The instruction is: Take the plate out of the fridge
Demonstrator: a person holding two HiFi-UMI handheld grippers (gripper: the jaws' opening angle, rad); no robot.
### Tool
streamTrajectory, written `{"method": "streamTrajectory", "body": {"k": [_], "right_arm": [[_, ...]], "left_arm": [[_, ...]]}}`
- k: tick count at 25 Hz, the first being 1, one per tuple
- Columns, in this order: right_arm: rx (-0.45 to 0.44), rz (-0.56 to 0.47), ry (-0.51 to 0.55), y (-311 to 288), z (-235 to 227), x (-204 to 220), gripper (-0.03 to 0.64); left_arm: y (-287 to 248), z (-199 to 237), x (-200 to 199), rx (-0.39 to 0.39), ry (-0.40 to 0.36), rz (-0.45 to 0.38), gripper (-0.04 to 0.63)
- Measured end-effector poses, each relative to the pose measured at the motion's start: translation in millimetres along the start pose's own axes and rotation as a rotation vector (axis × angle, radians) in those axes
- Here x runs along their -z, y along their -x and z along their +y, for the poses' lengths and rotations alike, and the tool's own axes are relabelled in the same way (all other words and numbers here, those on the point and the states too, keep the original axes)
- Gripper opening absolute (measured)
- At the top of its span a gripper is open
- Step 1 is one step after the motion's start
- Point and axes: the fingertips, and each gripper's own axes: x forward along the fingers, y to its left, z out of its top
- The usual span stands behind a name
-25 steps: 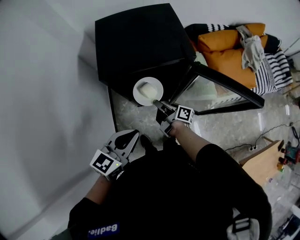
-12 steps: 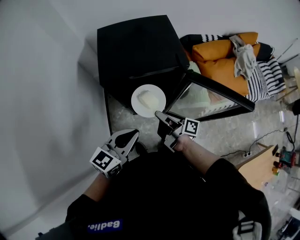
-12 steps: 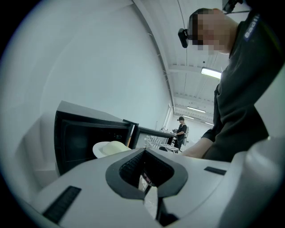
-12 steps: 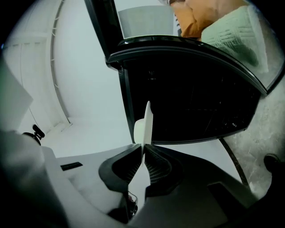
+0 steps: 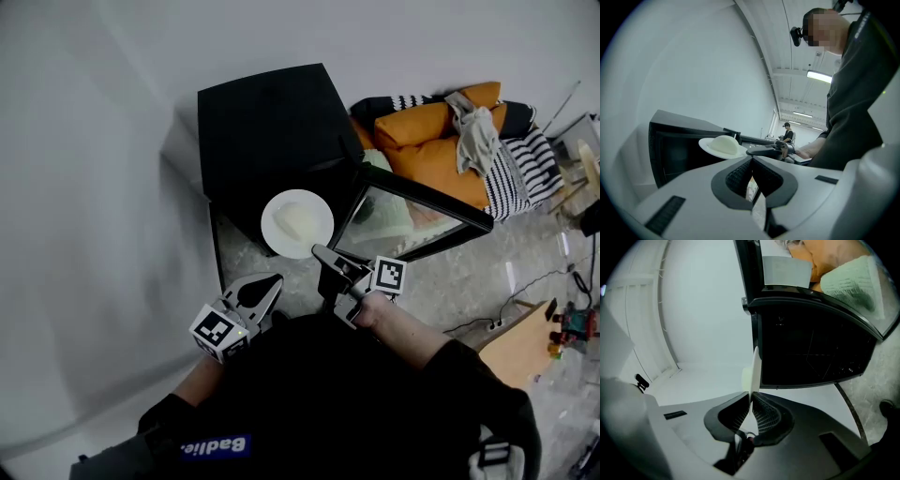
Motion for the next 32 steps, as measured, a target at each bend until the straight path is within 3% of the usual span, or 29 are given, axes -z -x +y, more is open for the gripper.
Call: {"method": "streamTrajectory", "body": {"k": [12,32], "right_arm": [[-0.036,0.018,0.037,-6,43,5,0.026],[-0.063,0.018,0.056,-8,45,5,0.031]], "left_arm": [[1,-1,-5,-0.003,-0.009,-0.010,0.006],[-4,-2,0,0.002,-0.016,0.008,0.006]]}}
